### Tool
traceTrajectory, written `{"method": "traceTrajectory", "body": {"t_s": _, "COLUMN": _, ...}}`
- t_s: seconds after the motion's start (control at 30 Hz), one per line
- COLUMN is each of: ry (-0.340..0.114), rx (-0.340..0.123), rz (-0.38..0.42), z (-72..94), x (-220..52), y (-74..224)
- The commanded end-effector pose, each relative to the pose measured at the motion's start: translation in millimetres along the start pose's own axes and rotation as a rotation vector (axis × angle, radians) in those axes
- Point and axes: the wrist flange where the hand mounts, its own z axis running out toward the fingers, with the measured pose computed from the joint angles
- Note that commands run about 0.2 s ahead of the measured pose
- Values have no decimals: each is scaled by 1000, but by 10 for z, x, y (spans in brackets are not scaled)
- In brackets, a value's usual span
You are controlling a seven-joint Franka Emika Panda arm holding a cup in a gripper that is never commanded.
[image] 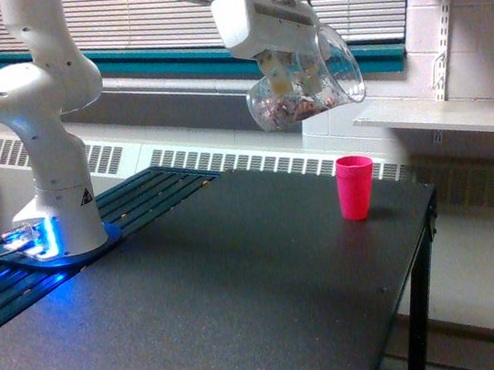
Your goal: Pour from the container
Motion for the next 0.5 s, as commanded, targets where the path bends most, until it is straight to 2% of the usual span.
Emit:
{"method": "traceTrajectory", "body": {"t_s": 0.03, "ry": 19, "rx": -15, "rz": 38, "z": -6, "x": 102, "y": 189}}
{"method": "traceTrajectory", "body": {"t_s": 0.33, "ry": 47, "rx": -9, "rz": -6, "z": -138, "x": 34, "y": 81}}
{"method": "traceTrajectory", "body": {"t_s": 0.5, "ry": 55, "rx": 10, "rz": -46, "z": -200, "x": -53, "y": -52}}
